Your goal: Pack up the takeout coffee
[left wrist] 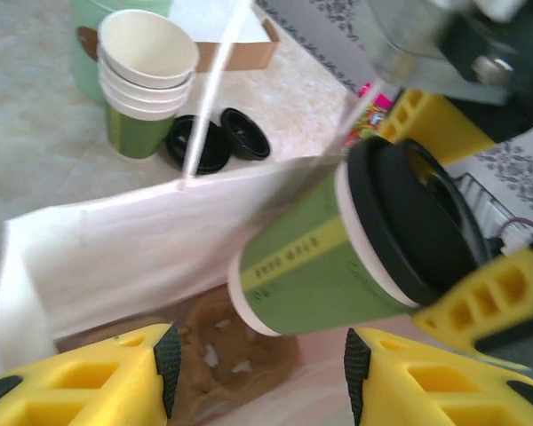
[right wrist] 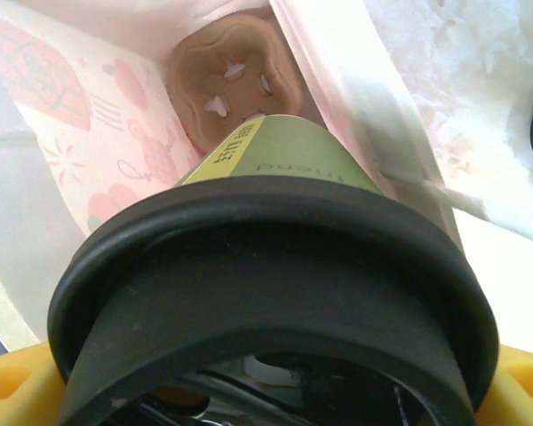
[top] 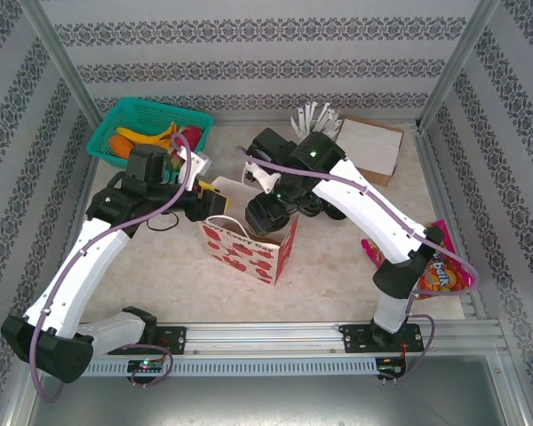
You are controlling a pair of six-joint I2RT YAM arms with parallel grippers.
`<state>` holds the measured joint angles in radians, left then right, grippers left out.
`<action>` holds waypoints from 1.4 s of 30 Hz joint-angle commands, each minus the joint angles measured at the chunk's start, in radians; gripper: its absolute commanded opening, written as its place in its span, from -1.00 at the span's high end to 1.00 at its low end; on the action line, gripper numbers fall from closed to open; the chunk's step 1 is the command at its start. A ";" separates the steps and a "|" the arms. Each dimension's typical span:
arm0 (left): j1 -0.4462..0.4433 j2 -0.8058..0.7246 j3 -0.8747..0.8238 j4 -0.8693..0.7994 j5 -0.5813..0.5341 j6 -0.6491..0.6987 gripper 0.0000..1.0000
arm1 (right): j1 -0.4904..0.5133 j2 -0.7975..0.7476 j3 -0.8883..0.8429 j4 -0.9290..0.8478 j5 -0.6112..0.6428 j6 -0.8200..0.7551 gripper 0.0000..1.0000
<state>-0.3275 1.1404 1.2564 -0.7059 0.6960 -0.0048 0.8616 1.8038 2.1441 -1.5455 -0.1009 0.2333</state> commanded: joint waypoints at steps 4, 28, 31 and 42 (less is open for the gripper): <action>-0.007 -0.007 -0.004 0.052 -0.111 -0.027 -0.09 | 0.010 0.023 0.001 -0.040 0.006 -0.117 -0.32; -0.008 0.112 0.051 -0.062 -0.299 -0.059 0.33 | 0.043 0.082 0.039 -0.080 -0.093 -0.253 -0.30; -0.007 0.115 0.054 -0.062 -0.291 -0.056 0.49 | 0.043 0.094 0.043 -0.079 -0.057 -0.246 -0.30; -0.008 0.174 0.107 -0.100 -0.226 -0.049 0.87 | 0.032 0.152 0.055 -0.101 -0.038 -0.218 -0.30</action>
<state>-0.3275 1.2976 1.3201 -0.7586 0.4236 -0.0608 0.8940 1.9324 2.1799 -1.6115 -0.1543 0.0051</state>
